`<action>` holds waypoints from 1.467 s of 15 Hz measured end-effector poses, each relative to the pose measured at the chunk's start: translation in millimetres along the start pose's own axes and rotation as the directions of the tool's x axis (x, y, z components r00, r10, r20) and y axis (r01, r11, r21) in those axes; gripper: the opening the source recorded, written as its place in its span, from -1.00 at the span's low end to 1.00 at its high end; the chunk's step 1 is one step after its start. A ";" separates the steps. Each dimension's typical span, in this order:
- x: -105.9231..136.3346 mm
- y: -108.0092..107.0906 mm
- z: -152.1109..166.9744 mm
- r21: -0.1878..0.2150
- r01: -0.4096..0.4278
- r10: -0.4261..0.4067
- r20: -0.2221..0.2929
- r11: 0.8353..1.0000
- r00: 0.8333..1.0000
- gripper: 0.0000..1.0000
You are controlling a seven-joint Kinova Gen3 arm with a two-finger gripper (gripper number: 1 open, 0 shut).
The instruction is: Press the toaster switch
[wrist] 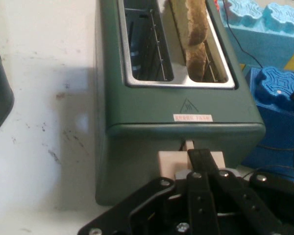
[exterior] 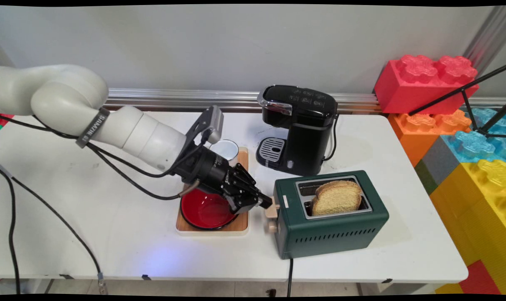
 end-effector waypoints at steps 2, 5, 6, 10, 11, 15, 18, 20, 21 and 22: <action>-1.3 0.7 3.9 0.007 0.001 -0.001 -0.009 1.000 1.000 -1.00; -3.2 1.5 8.3 0.015 0.002 -0.002 -0.017 1.000 1.000 -1.00; -4.1 1.6 9.5 0.018 0.003 -0.002 -0.018 1.000 1.000 -1.00; -9.5 3.1 13.2 0.020 0.002 -0.002 -0.012 1.000 1.000 -1.00; -11.0 3.6 14.1 0.019 0.001 -0.001 -0.010 1.000 1.000 -1.00; -16.2 4.7 19.1 0.019 -0.001 0.001 -0.003 1.000 1.000 -1.00; -19.5 4.6 24.6 0.022 -0.002 0.002 0.000 1.000 1.000 -1.00; -20.7 4.0 27.5 0.024 -0.004 0.004 0.001 1.000 1.000 -1.00; -21.3 3.8 28.6 0.025 -0.004 0.004 0.002 1.000 1.000 -1.00; -21.7 3.5 29.4 0.026 -0.005 0.005 0.002 1.000 1.000 -1.00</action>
